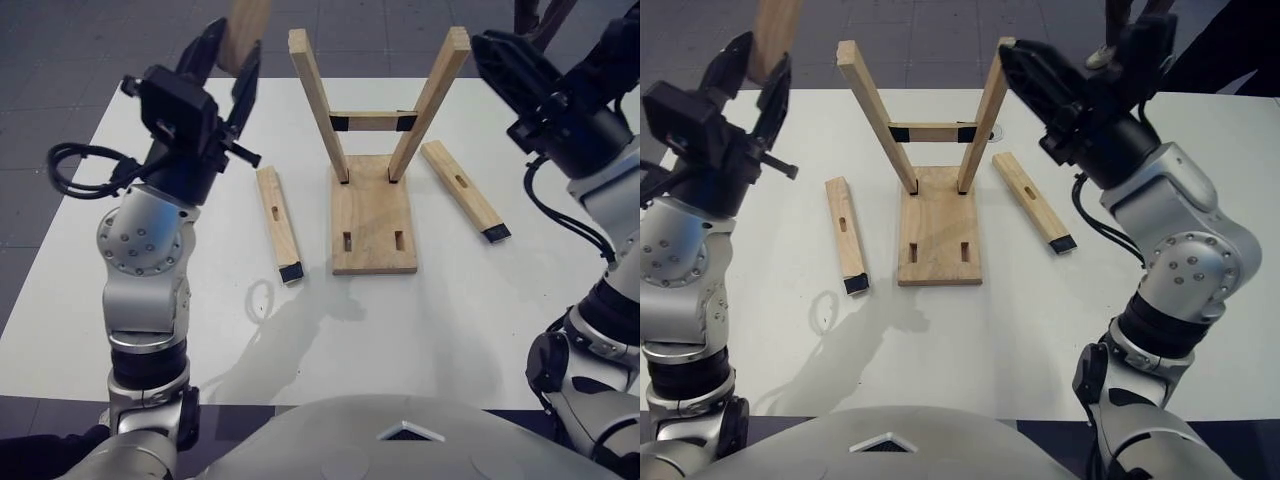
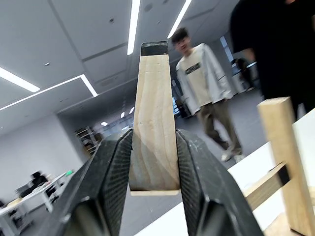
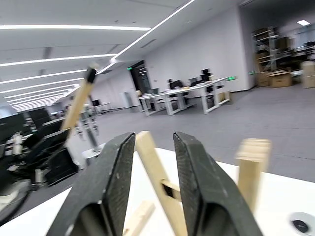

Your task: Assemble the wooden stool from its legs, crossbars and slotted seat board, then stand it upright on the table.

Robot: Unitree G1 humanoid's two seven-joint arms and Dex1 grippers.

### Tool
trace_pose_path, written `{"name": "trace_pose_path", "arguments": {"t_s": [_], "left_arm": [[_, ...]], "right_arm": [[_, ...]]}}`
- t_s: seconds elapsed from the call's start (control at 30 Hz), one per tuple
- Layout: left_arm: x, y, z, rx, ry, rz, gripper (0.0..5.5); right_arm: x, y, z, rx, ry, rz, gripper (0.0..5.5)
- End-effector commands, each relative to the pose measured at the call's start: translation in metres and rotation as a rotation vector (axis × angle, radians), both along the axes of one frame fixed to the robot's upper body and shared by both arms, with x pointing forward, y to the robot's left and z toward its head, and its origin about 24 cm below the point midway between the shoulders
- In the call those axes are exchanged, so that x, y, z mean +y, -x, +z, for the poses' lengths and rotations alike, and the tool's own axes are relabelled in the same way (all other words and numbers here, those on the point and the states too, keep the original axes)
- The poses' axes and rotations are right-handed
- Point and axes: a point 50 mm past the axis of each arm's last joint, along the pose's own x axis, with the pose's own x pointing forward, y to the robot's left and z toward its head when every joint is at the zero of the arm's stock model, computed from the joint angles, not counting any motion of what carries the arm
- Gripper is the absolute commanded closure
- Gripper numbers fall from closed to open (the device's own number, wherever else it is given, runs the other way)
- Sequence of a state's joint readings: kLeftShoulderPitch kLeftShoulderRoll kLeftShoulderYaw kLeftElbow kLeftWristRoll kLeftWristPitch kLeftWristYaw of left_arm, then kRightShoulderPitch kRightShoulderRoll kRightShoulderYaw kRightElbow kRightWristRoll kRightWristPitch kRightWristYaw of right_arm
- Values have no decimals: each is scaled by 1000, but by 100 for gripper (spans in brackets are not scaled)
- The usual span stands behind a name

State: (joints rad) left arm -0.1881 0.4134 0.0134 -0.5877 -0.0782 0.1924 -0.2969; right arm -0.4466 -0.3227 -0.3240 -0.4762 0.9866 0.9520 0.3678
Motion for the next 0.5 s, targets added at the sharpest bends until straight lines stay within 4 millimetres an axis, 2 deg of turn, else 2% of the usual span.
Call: {"name": "trace_pose_path", "arguments": {"t_s": [0.03,0.2,0.37,0.5], "left_arm": [[-20,-6,-1,-7,33,-73,416],[-42,-5,-8,-11,13,-150,416],[-47,-2,-22,8,-8,-178,416],[-54,0,-21,2,6,-200,416]], "right_arm": [[19,-3,-6,48,-8,70,326],[34,-5,-11,95,-54,130,322],[41,-10,-4,152,-195,183,322],[42,-15,4,168,-261,176,322]]}}
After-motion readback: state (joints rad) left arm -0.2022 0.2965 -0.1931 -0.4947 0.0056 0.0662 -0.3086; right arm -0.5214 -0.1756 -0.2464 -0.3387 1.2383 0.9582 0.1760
